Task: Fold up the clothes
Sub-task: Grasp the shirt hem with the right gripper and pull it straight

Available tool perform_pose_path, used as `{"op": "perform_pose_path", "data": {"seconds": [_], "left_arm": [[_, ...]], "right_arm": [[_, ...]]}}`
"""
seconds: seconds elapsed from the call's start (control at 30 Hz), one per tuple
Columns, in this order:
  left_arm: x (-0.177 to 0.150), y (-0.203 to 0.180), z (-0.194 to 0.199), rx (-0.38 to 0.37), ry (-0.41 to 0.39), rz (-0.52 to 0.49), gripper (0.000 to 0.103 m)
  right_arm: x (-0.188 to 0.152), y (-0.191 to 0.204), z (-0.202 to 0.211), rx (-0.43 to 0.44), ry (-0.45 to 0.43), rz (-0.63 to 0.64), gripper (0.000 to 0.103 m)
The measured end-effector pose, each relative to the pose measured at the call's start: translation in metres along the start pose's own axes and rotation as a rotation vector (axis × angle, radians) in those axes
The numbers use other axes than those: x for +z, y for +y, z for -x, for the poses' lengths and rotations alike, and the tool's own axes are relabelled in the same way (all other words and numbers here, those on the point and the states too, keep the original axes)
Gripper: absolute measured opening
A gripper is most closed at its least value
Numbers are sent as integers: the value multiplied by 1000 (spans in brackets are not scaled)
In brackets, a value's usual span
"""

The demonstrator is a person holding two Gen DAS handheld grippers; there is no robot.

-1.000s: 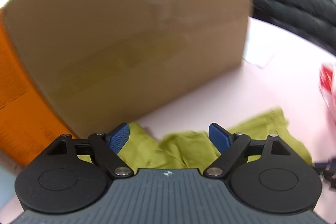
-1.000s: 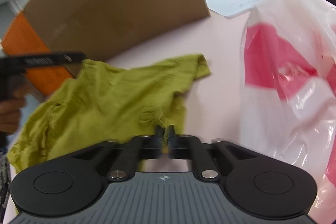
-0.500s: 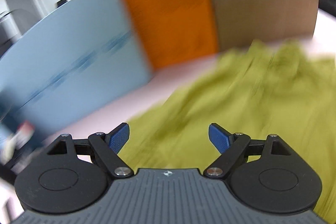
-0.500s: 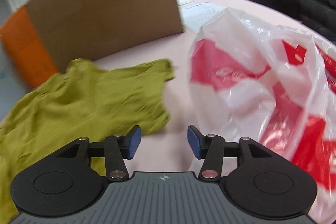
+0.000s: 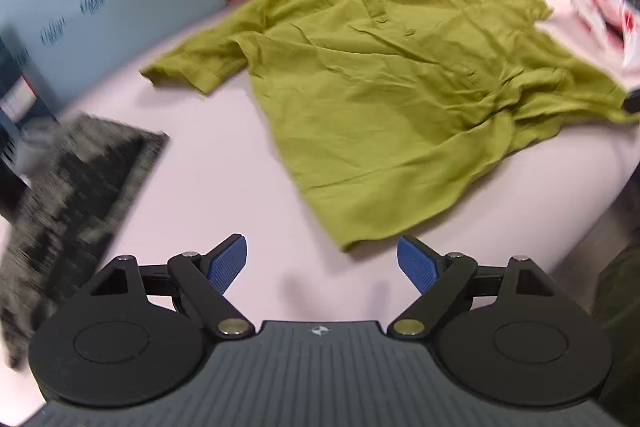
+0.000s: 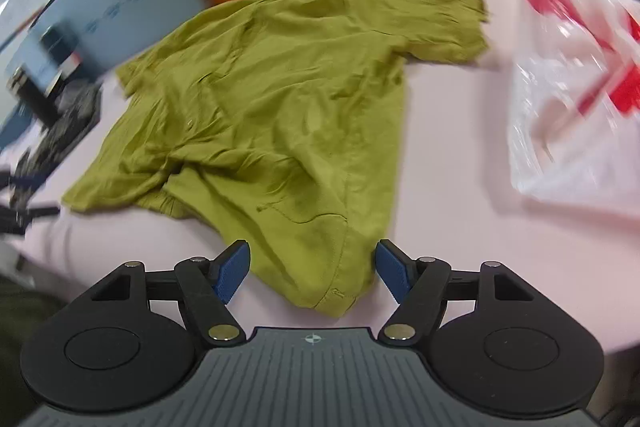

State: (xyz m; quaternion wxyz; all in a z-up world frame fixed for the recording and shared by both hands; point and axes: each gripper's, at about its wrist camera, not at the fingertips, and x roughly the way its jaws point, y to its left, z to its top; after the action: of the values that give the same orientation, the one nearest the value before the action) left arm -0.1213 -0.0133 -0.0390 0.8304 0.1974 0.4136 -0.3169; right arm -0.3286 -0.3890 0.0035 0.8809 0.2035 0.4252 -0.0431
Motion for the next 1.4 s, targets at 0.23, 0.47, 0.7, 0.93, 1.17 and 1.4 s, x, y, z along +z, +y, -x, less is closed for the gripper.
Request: {"op": "perform_pose_path", "data": {"seconds": [0.23, 0.47, 0.7, 0.93, 1.17, 1.4], "left_arm": [[-20, 34, 3, -189, -6, 376, 82], [-9, 27, -28, -180, 8, 557, 51], [23, 17, 8, -124, -85, 472, 4], [35, 32, 64, -141, -141, 347, 9], [-29, 43, 29, 52, 173, 271, 33], [-5, 35, 55, 29, 6, 213, 50]], "right_arm": [[-12, -28, 8, 47, -58, -181, 77], [-11, -47, -18, 164, -46, -356, 34], [5, -56, 2, 396, -53, -458, 9], [32, -61, 35, 407, -48, -429, 10], [19, -77, 37, 45, 92, -342, 61], [51, -59, 53, 163, -37, -261, 62]]}}
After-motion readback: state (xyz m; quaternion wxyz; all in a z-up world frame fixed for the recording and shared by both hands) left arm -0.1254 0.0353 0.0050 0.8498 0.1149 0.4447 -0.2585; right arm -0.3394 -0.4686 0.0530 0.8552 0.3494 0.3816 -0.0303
